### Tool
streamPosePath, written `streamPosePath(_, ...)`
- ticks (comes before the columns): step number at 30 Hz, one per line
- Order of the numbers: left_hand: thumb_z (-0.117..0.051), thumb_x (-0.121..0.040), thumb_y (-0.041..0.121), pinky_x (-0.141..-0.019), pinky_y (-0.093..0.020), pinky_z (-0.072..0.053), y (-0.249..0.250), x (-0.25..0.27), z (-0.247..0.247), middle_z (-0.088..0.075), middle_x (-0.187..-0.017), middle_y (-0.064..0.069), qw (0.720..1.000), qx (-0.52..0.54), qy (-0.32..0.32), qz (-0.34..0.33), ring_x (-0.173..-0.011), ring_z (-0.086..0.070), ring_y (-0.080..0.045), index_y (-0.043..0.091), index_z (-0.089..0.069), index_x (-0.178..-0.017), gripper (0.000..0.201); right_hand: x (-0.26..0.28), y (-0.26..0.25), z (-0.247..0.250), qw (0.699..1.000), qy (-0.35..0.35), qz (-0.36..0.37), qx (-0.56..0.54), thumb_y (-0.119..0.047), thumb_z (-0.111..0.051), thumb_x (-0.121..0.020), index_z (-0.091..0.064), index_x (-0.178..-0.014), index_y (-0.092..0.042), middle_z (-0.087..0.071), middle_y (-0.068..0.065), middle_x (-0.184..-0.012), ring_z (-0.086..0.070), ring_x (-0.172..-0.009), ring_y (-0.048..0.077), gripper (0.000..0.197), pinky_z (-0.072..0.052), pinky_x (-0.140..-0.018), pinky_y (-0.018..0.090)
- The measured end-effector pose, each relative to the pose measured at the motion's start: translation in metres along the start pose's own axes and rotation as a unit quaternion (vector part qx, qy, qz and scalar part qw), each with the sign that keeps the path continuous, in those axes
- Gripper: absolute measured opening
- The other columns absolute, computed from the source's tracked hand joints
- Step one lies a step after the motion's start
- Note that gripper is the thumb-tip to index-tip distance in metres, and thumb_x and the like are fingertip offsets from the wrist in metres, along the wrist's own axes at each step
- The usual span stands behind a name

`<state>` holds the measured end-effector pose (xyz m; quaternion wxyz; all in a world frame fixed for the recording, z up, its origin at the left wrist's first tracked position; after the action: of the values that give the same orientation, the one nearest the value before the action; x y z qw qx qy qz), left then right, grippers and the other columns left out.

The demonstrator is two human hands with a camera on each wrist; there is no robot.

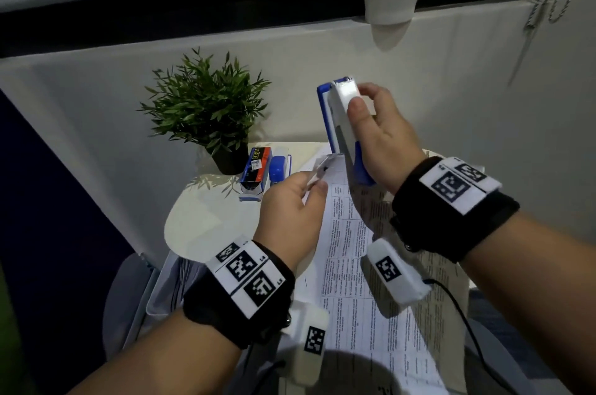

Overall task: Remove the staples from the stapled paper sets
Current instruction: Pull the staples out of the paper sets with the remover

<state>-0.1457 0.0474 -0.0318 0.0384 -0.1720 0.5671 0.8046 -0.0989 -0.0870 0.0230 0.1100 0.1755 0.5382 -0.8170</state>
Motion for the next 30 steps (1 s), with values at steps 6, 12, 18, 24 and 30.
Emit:
streamPosePath(6,-0.052,-0.09,0.024,-0.073,-0.028,-0.05,0.007,0.009,-0.004,-0.066,-0.077,0.006,0.997,-0.042,0.016,-0.061,-0.076,-0.061,-0.013,0.014,-0.067,-0.089,0.018,0.002,-0.002,0.0,0.999,0.042,-0.01,0.027,-0.063,-0.028,-0.089,-0.046,-0.068,-0.018,-0.049,-0.006,-0.065,-0.048,-0.071,0.021,0.053,-0.034,-0.065,0.031)
streamPosePath(12,-0.052,-0.093,0.02,-0.064,-0.021,-0.042,0.007,0.017,-0.009,-0.054,-0.065,0.016,0.995,-0.045,0.035,-0.079,-0.064,-0.051,-0.002,0.025,-0.054,-0.073,0.021,0.003,-0.001,-0.001,0.997,0.074,-0.03,0.002,-0.071,-0.022,-0.088,-0.041,-0.065,-0.018,-0.052,0.002,-0.063,-0.052,-0.068,0.027,0.06,-0.039,-0.067,0.032)
streamPosePath(18,-0.049,-0.086,0.024,-0.056,-0.013,-0.033,0.004,0.026,-0.013,-0.045,-0.055,0.02,0.988,-0.07,0.06,-0.121,-0.058,-0.045,0.004,0.035,-0.04,-0.066,0.025,0.006,0.0,0.0,0.99,0.102,-0.027,-0.089,-0.052,-0.032,-0.097,-0.033,-0.054,-0.019,-0.037,-0.005,-0.052,-0.035,-0.053,0.016,0.054,-0.031,-0.056,0.028)
streamPosePath(24,-0.046,-0.087,0.029,-0.069,-0.026,-0.047,-0.001,0.021,-0.01,-0.061,-0.072,0.009,0.992,-0.072,0.035,-0.094,-0.072,-0.057,-0.01,0.015,-0.061,-0.083,0.021,0.008,0.004,-0.003,0.988,0.083,-0.045,-0.121,-0.069,-0.028,-0.08,-0.046,-0.066,-0.015,-0.049,0.005,-0.065,-0.048,-0.064,0.021,0.059,-0.042,-0.064,0.034)
streamPosePath(30,-0.052,-0.094,0.015,-0.066,-0.022,-0.038,-0.013,0.014,0.006,-0.049,-0.064,0.016,0.994,-0.089,0.041,-0.041,-0.064,-0.048,-0.005,0.034,-0.044,-0.067,0.034,-0.005,0.005,0.033,0.96,0.149,-0.087,-0.218,-0.052,-0.06,-0.082,-0.051,-0.102,-0.015,-0.053,-0.002,-0.075,-0.052,-0.063,0.018,0.042,-0.047,-0.054,0.025)
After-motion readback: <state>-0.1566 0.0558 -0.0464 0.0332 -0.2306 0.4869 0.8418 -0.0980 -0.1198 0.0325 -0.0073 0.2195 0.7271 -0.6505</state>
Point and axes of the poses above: each hand's wrist, its own x-axis away from the middle knuckle, its own z-axis out of the back of the hand, y = z × x, the point moved 1 cm from there along -x, towards the middle knuckle
